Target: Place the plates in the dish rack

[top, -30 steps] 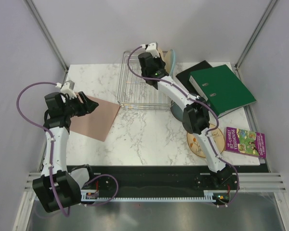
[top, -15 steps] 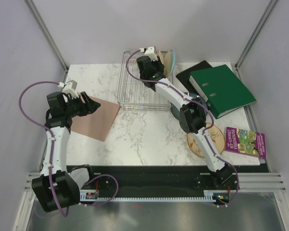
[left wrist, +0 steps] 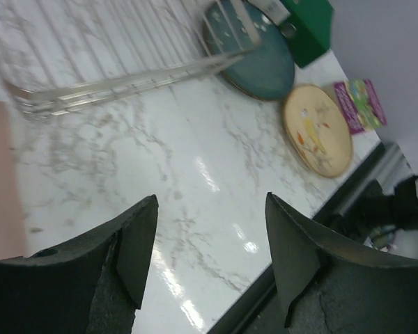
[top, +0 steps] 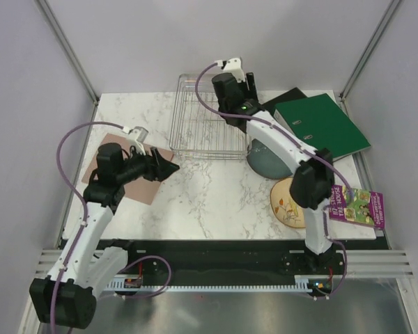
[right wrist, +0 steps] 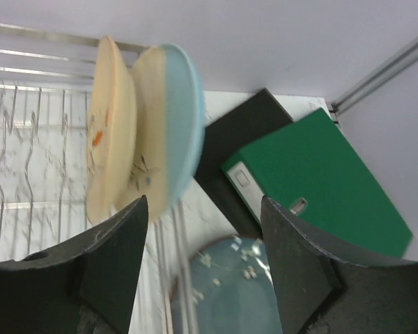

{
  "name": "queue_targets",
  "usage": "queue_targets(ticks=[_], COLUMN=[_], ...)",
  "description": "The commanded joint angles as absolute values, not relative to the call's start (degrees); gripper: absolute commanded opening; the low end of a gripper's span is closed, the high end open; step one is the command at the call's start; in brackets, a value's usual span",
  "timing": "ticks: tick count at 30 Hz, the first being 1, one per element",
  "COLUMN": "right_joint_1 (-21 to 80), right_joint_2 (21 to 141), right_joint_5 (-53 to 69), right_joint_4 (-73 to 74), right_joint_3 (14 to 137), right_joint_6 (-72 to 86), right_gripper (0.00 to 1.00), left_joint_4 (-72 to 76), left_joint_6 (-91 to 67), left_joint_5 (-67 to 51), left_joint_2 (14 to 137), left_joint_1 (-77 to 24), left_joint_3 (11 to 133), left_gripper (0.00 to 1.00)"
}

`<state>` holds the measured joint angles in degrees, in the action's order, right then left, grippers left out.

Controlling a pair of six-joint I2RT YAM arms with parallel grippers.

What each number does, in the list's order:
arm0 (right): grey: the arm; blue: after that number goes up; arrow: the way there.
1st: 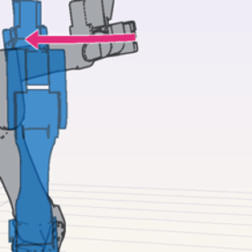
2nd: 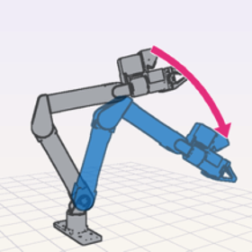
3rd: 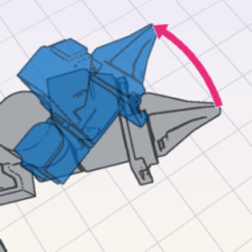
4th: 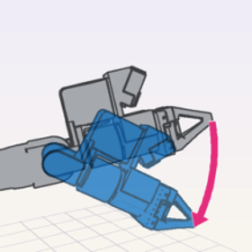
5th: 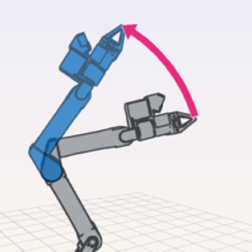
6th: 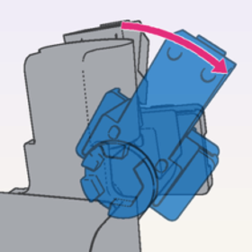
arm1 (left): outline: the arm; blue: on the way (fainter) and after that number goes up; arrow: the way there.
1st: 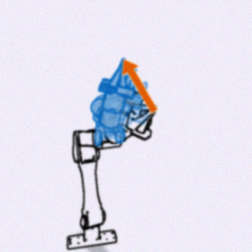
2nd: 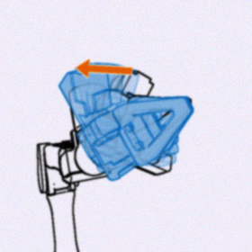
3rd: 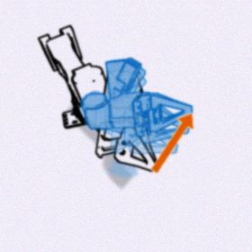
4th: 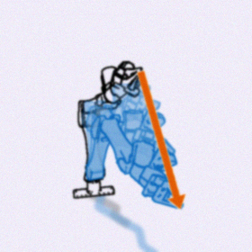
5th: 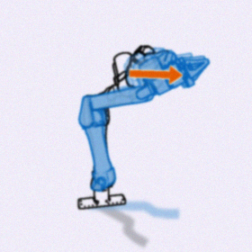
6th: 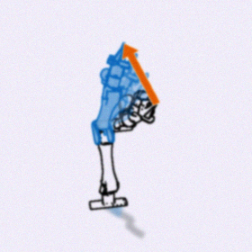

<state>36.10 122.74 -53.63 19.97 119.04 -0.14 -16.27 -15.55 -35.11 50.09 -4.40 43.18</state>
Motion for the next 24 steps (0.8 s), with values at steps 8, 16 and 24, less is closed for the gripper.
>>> queue_targets(ticks=[8, 16, 24], right_joint_1=[24.88, 18.55, 9.49], right_joint_2=[81.77, 64.89, 66.17], right_joint_5=[-29.55, -12.39, 11.23], right_joint_4=[38.11, 42.62, 57.56], right_joint_3=[81.07, 61.64, 61.35], right_joint_6=[7.03, -7.36, -23.98], right_gripper=[0.9, 0.87, 0.79], left_joint_4=[9.63, 18.19, 19.07], left_joint_6=[-30.49, -36.55, -40.96], left_joint_5=[-38.32, -29.82, -23.21], left_joint_2=[58.35, 73.73, 83.76], left_joint_1=[-26.0, -43.05, -47.9], left_joint_3=[31.12, 34.8, 40.43], left_gripper=[0.68, 0.69, 0.7])
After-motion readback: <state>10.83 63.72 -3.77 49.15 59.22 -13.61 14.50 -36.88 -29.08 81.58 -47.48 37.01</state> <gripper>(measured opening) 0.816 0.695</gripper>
